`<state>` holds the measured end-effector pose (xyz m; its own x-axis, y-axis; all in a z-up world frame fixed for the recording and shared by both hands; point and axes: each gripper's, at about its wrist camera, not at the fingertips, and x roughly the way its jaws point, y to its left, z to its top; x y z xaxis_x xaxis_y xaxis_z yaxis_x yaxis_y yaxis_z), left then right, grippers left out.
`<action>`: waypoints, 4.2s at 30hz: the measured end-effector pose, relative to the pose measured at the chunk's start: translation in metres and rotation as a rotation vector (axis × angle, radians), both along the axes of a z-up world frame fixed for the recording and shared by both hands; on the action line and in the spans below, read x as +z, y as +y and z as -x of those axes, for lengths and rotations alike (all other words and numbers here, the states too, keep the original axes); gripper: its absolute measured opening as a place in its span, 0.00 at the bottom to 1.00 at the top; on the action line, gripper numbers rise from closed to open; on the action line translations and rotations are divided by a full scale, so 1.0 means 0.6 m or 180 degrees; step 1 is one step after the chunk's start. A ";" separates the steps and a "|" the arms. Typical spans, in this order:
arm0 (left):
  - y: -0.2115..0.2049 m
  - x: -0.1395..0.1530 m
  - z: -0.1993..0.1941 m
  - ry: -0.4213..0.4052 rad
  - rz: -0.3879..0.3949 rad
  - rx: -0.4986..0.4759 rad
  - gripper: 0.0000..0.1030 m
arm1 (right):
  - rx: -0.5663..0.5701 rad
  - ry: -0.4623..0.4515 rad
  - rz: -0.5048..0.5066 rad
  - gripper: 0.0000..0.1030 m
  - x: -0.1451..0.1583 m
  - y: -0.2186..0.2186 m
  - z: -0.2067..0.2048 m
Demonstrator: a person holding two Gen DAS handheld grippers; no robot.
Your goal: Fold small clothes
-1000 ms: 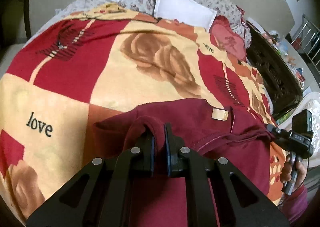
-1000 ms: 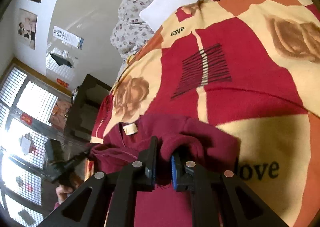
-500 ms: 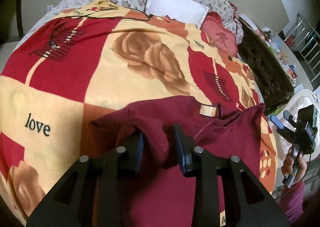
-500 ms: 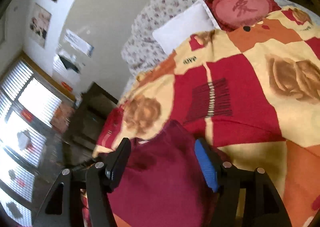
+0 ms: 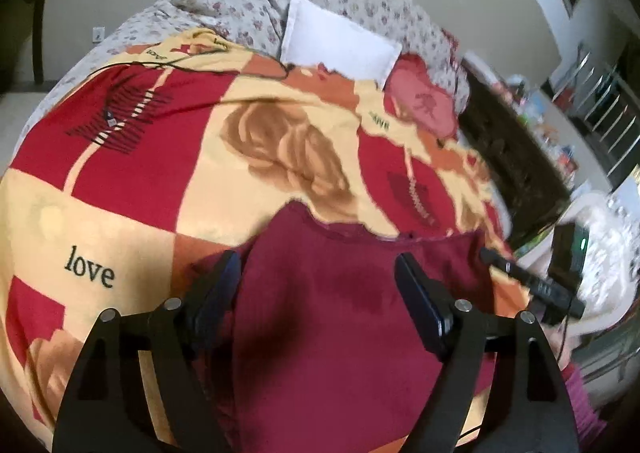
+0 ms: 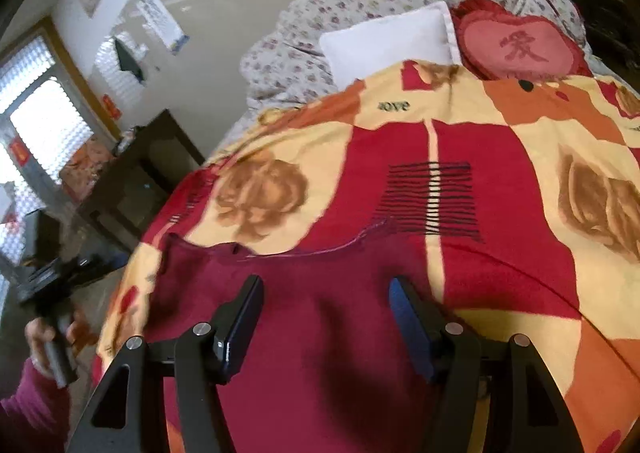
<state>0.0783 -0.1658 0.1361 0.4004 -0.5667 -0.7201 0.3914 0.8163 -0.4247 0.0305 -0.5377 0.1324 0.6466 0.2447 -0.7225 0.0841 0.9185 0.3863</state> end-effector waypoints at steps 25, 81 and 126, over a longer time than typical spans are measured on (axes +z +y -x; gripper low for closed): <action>-0.050 -0.116 -0.057 0.0004 -0.0724 0.0560 0.78 | -0.0127 -0.0082 0.0522 0.62 0.032 0.035 0.015; 0.011 -0.093 0.133 -0.0098 -0.0857 0.0634 0.78 | 0.0054 0.0696 0.0490 0.62 -0.069 0.144 0.196; 0.085 -0.174 0.183 0.0354 -0.0446 0.0775 0.78 | -0.0034 0.0789 0.0626 0.86 -0.051 0.170 0.156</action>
<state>-0.0317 -0.1147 0.0319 0.4265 -0.3556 -0.8317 0.1343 0.9342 -0.3306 -0.0629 -0.4355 0.1015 0.4467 0.0788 -0.8912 0.1635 0.9722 0.1679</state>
